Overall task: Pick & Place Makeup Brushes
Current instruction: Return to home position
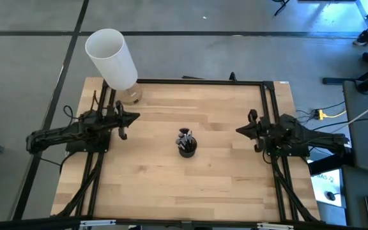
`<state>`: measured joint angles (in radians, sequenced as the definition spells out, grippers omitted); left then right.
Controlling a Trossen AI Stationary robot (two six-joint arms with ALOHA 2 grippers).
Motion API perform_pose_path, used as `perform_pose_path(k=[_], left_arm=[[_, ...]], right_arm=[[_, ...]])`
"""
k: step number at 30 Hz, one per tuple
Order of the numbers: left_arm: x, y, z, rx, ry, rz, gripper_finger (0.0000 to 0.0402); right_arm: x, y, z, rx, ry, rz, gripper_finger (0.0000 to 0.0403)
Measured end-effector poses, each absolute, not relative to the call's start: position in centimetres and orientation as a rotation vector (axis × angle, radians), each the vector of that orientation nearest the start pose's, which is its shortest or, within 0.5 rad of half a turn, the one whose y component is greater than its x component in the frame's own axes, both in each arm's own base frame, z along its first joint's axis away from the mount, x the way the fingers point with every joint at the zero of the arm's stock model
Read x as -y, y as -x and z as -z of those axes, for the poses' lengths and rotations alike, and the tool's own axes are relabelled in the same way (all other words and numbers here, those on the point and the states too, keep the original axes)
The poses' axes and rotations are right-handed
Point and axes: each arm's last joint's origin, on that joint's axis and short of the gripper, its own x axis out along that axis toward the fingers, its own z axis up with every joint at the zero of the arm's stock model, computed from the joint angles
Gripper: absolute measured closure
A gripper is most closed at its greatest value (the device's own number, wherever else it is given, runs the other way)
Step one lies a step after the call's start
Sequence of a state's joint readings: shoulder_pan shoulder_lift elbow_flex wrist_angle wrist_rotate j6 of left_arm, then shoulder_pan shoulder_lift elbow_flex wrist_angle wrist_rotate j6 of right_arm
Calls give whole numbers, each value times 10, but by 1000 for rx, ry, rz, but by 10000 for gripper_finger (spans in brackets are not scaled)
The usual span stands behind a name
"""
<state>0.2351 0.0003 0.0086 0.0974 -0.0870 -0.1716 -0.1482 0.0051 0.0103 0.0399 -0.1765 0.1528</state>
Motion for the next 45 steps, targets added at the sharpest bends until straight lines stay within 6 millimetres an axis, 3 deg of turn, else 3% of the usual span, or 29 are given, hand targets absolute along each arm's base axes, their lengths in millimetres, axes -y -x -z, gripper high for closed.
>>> perform_pose_path(k=[15, 29, 33, 45], left_arm=[[-18, -95, -171, 88, 147, -395, 399], [-17, -95, -172, 86, 116, -421, 390], [-17, -95, -172, 86, 116, -420, 391], [-17, -95, -172, 86, 116, -418, 389]], right_arm=[[10, -97, -169, 39, -63, 11, 398], [18, -96, -174, 107, -132, 297, 371], [18, -94, -182, 195, -145, 281, 370], [16, -96, -169, 55, -158, 242, 370]])
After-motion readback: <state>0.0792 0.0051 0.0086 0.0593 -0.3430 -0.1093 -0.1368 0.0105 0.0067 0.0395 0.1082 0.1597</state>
